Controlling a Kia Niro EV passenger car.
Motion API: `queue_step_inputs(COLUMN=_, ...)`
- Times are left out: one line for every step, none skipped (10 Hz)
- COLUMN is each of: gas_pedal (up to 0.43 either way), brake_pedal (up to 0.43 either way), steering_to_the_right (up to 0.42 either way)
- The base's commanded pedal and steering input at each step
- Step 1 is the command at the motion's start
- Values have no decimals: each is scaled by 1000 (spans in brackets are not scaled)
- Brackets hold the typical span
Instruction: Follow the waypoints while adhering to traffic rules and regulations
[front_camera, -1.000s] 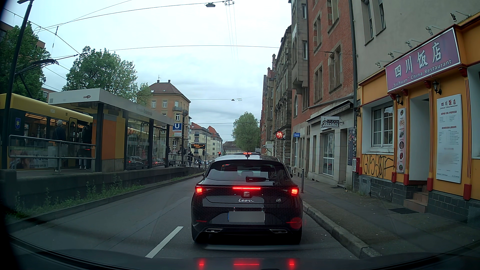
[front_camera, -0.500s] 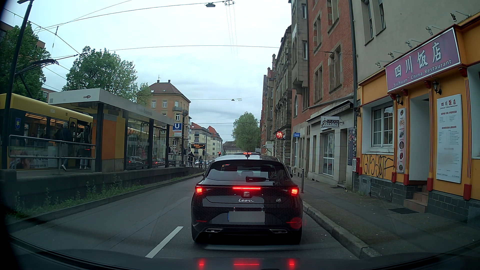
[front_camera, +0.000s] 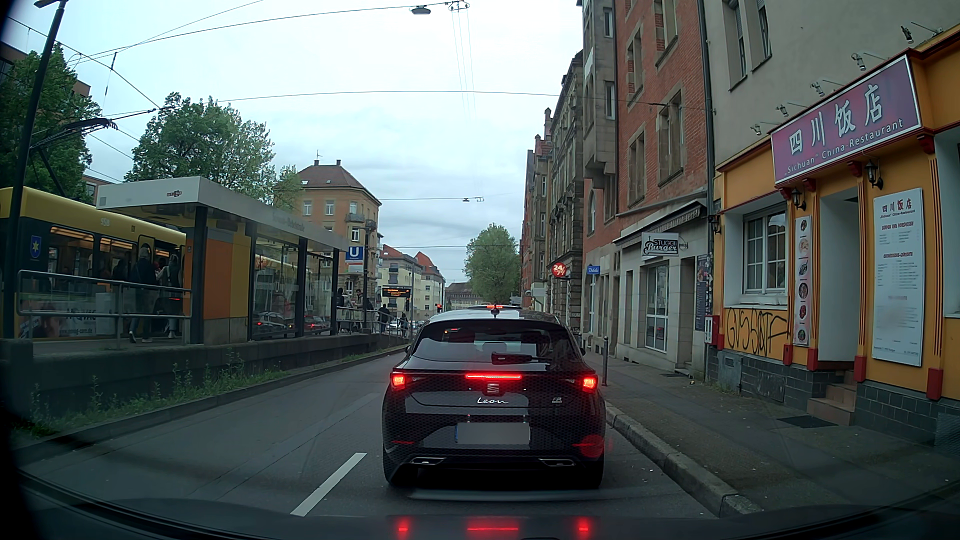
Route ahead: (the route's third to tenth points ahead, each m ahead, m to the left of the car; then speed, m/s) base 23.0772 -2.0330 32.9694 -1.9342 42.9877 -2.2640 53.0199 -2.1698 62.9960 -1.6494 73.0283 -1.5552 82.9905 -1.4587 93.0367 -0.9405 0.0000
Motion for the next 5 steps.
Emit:
queue_step_inputs(gas_pedal=0, brake_pedal=305, steering_to_the_right=-37)
queue_step_inputs(gas_pedal=0, brake_pedal=305, steering_to_the_right=-37)
queue_step_inputs(gas_pedal=0, brake_pedal=305, steering_to_the_right=-36)
queue_step_inputs(gas_pedal=0, brake_pedal=305, steering_to_the_right=-37)
queue_step_inputs(gas_pedal=0, brake_pedal=305, steering_to_the_right=-36)
